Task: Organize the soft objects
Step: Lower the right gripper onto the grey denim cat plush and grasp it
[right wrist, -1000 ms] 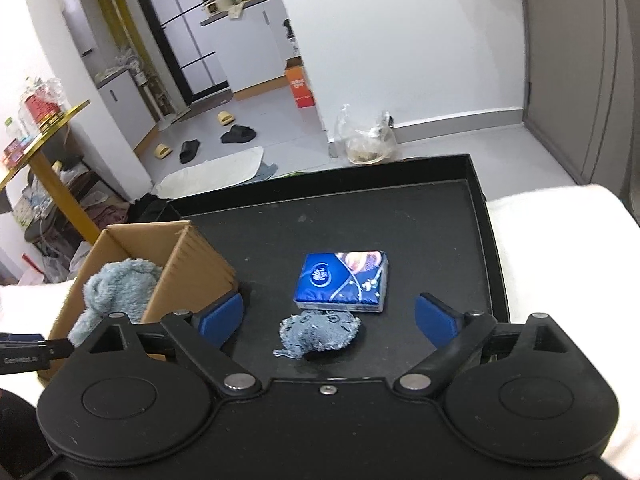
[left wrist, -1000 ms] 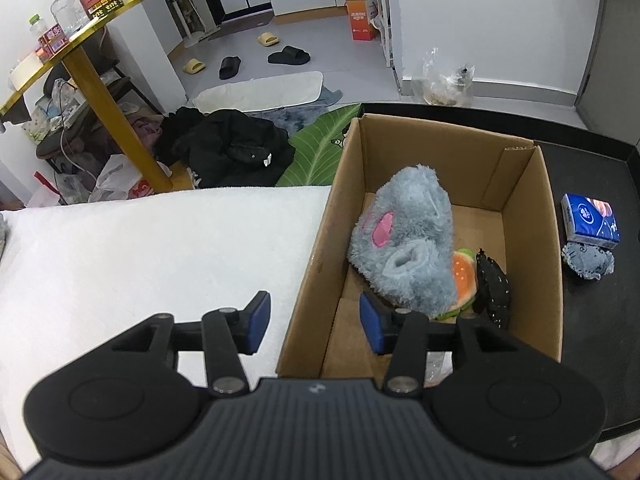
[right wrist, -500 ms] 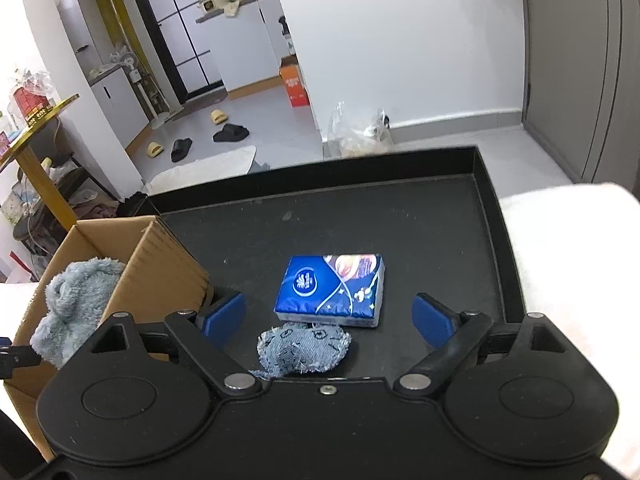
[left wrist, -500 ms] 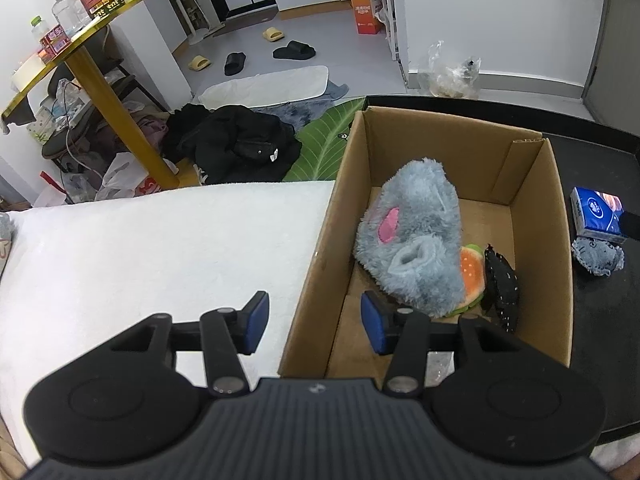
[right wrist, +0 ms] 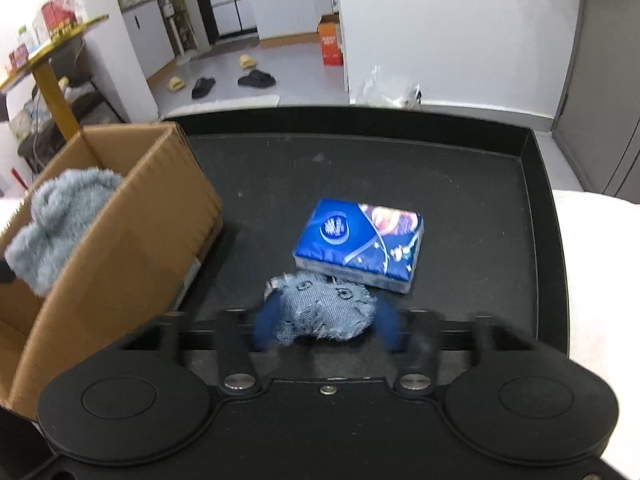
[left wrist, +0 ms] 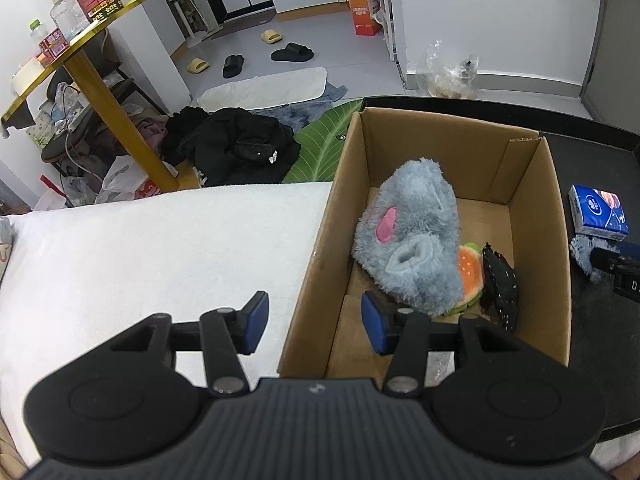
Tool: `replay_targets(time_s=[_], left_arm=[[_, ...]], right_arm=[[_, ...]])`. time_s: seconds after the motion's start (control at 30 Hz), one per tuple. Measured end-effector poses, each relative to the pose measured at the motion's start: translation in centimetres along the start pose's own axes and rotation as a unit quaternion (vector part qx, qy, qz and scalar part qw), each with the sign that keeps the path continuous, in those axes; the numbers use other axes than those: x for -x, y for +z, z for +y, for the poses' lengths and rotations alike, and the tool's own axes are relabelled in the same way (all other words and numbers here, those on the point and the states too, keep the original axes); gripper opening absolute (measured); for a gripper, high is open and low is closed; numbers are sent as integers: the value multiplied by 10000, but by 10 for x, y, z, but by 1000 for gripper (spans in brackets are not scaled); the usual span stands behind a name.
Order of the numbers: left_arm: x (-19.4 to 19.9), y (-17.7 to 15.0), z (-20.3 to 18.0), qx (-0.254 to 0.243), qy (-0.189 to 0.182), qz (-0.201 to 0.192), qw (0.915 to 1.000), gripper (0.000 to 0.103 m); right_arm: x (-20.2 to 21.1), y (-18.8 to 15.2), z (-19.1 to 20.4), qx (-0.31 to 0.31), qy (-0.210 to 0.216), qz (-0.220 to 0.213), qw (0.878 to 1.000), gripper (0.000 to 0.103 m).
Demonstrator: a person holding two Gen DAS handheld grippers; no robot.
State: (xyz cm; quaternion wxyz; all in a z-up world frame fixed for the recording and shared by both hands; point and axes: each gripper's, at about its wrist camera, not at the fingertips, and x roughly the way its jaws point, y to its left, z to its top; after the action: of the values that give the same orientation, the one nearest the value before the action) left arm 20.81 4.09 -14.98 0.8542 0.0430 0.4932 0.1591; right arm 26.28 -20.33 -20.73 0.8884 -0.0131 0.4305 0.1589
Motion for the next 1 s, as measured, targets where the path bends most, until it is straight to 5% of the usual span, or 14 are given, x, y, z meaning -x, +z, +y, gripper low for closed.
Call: replay_targets(time_s=[0.07, 0.13, 0.3, 0.4, 0.47, 0.53, 0.73, 0.9, 1.0], left_arm=[[1, 0, 0, -4, 7, -3, 10000, 50], [1, 0, 0, -5, -1, -8, 10000, 50], [3, -1, 2, 23, -44, -8, 10000, 50], [4, -2, 4, 53, -78, -13, 10000, 50], [4, -2, 5, 69, -95, -17, 9999, 50], [4, -2, 7, 96, -125, -23, 9999, 50], [3, -2, 6, 91, -145, -18, 9999, 50], [2, -1, 5, 87, -117, 20, 9999, 50], [1, -1, 4, 62, -76, 32, 9999, 50]], right_arm=[[3, -2, -3, -55, 49, 9, 10000, 28], [6, -2, -4, -57, 95, 73, 9999, 7], [8, -7, -6, -152, 147, 243, 9995, 1], [8, -3, -10, -426, 160, 286, 9986, 5], [8, 1, -11, -530, 168, 252, 9981, 21], [9, 2, -11, -588, 116, 156, 9981, 49], [3, 4, -11, -542, 180, 164, 9982, 63], [-8, 0, -4, -342, 176, 289, 9988, 63], [-8, 0, 5, -26, 173, 314, 9994, 48]])
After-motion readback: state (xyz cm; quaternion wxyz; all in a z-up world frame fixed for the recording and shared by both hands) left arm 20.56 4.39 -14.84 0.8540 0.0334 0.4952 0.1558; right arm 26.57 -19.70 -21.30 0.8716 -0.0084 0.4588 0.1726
